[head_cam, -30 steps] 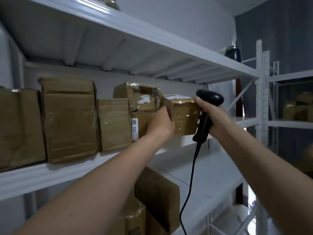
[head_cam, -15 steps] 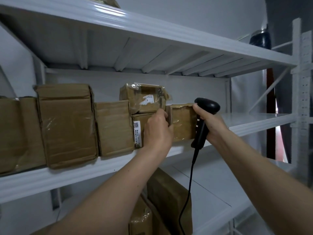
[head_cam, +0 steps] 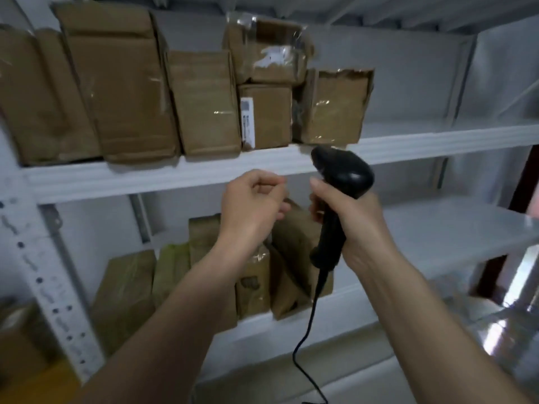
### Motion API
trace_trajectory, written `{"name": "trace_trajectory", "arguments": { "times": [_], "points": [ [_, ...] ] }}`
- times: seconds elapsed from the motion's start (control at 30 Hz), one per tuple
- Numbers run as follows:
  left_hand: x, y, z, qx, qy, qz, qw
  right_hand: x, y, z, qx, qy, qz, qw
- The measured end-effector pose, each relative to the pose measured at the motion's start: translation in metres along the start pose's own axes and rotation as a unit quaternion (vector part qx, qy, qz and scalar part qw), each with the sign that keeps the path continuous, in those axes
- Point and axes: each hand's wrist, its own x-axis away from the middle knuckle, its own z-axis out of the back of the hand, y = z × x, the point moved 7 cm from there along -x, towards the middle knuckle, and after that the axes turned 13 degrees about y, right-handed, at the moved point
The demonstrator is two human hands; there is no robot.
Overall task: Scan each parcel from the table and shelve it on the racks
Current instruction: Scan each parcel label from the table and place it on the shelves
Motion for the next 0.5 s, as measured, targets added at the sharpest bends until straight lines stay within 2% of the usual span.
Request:
{"name": "trace_trajectory", "arguments": {
  "times": [0.07,0.2,0.33,0.5],
  "points": [
    [0.014,-0.027,0.023,-0.004,0.015,0.032,0.999,0.018,0.026,-0.009,-0.005,-0.039,-0.033,0.999],
    [0.045,-0.07,0.08,-0.054,0.062,0.047,0.996,0.058,0.078,-0.039,-0.01,-0.135,-0.106,0.985],
    [0.069,-0.101,0.143,-0.026,0.117,0.134,0.984,0.108,0.123,-0.077,-0.017,-0.18,-0.176,0.968],
    [0.088,-0.122,0.223,-0.023,0.16,0.19,0.968,0.18,0.158,-0.141,-0.008,-0.289,-0.218,0.932]
  ]
}}
